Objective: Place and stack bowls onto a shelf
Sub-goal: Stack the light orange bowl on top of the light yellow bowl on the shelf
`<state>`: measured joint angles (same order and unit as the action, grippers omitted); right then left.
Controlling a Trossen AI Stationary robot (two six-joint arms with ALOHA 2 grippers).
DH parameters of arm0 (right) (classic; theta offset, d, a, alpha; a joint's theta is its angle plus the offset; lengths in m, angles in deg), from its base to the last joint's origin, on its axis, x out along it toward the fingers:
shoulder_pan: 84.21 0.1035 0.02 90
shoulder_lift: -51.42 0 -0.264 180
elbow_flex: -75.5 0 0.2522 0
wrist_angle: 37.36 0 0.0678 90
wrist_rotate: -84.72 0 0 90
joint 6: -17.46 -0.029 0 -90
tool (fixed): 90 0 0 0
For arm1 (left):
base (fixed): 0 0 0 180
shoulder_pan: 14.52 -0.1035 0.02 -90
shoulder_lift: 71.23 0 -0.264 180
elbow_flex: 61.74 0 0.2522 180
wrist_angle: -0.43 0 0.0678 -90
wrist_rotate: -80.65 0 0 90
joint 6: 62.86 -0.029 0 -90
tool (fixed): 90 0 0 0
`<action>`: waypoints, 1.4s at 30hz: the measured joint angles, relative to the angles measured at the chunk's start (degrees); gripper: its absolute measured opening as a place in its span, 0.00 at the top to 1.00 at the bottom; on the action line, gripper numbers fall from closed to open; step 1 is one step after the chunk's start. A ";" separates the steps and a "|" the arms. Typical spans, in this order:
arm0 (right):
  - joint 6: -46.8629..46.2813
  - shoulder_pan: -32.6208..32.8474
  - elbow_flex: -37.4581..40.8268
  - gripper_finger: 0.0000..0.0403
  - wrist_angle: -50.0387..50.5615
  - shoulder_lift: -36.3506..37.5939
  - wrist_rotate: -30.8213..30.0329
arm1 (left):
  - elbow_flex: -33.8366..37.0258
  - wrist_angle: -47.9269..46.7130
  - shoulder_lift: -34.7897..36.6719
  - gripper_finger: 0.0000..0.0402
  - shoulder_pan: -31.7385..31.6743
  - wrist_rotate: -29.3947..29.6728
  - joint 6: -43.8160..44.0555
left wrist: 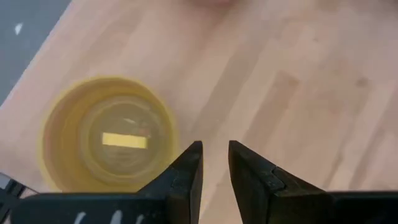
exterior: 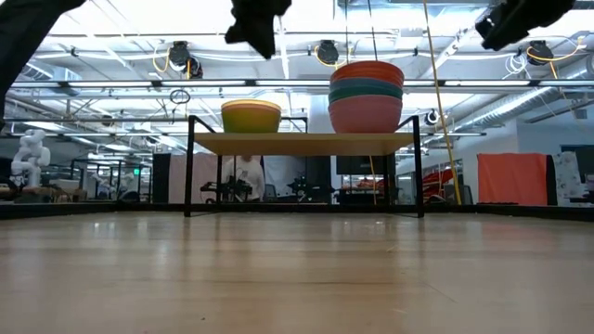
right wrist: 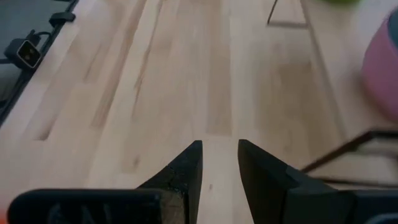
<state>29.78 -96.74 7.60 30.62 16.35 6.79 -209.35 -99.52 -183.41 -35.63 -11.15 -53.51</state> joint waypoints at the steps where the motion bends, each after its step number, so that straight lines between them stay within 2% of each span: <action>1: -0.93 0.02 -0.17 0.76 1.26 0.00 0.00 | -0.12 0.02 0.35 0.80 0.87 -0.15 0.00; 6: -6.12 0.32 -0.99 0.76 9.32 -0.14 0.36 | -0.08 -1.08 1.11 0.80 5.38 -0.27 -0.09; 16: -23.81 4.56 -1.24 0.76 24.37 -2.73 15.49 | 0.27 -3.82 1.07 0.80 11.26 -0.36 -0.16; 22: -29.51 10.67 0.74 0.76 23.78 -6.03 19.47 | 0.27 -3.82 1.05 0.80 12.76 -0.33 1.31; 29: -35.75 20.44 4.13 0.76 18.09 -10.39 19.52 | 0.27 -3.82 1.02 0.80 13.67 -0.33 1.33; 36: -45.31 33.10 7.86 0.76 11.09 -13.57 18.84 | 0.29 -3.82 1.02 0.80 13.75 -0.33 1.28; 42: -50.82 43.44 8.29 0.76 7.15 -17.56 11.30 | 0.29 -3.82 1.02 0.80 13.75 -0.33 0.13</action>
<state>-21.04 -53.31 15.89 37.76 -1.21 18.09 -209.06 -103.35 -182.39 -21.88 -11.48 -53.38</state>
